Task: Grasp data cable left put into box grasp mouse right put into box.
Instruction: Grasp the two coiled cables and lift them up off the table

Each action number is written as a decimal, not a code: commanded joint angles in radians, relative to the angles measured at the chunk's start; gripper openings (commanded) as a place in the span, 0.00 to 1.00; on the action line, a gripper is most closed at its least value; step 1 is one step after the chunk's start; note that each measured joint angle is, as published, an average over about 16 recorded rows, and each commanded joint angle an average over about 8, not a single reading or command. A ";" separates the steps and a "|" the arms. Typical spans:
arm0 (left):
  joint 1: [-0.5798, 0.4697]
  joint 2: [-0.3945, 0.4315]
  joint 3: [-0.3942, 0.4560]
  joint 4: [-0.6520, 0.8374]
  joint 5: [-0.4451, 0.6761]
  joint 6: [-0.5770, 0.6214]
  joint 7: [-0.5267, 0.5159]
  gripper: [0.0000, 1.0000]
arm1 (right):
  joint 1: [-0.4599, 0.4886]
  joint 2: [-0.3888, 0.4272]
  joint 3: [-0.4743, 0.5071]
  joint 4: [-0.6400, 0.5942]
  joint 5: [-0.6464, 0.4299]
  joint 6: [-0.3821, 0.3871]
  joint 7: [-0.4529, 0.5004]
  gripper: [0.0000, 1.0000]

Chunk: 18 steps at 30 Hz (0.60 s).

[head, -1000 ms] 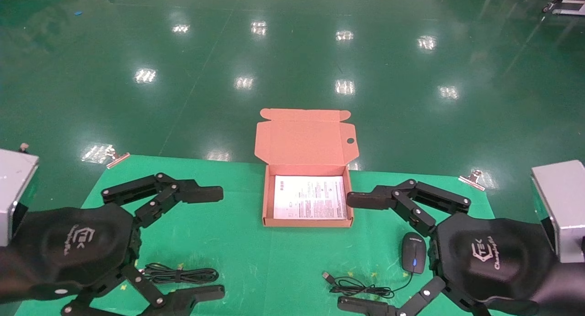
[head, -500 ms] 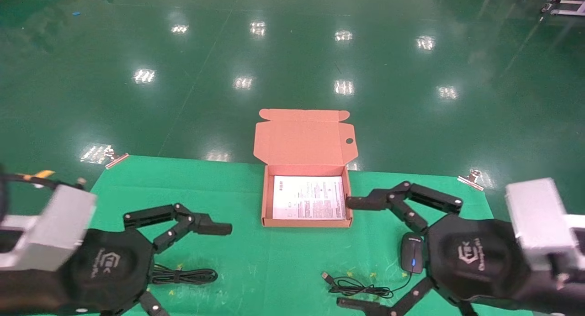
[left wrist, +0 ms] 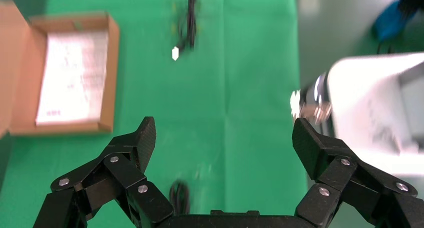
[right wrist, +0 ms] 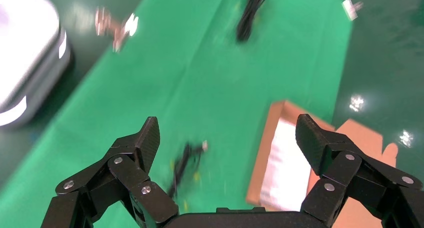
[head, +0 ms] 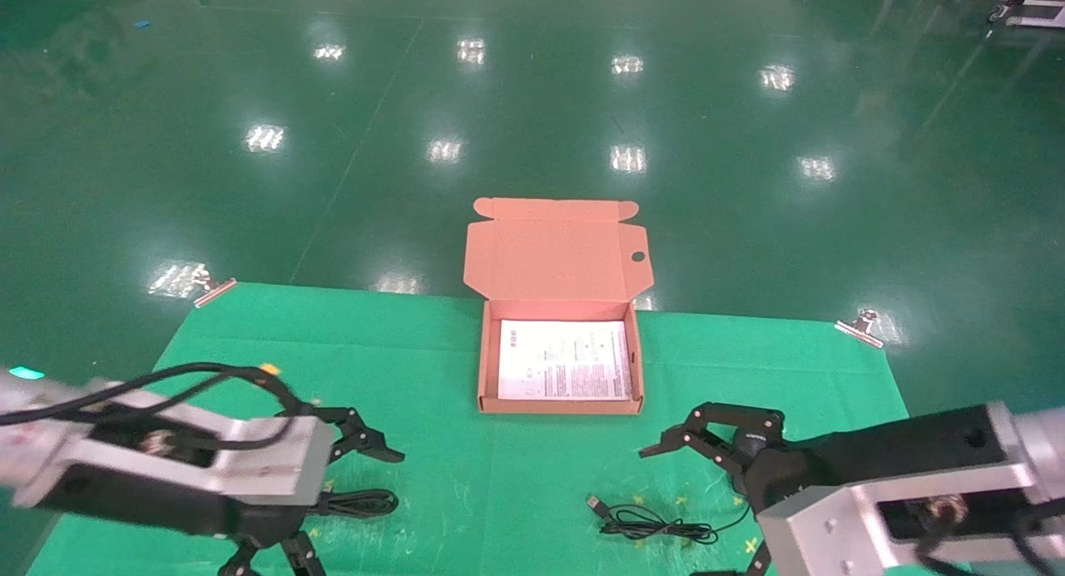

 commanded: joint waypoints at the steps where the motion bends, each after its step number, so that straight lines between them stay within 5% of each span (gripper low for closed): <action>1: -0.040 0.022 0.052 0.012 0.053 0.001 0.006 1.00 | 0.035 -0.012 -0.044 0.002 -0.062 0.006 -0.045 1.00; 9: -0.102 0.114 0.209 0.003 0.314 -0.038 0.007 1.00 | 0.041 -0.059 -0.138 -0.002 -0.250 0.059 -0.090 1.00; 18: -0.057 0.186 0.269 0.095 0.476 -0.140 -0.035 1.00 | -0.024 -0.106 -0.195 -0.033 -0.404 0.158 -0.070 1.00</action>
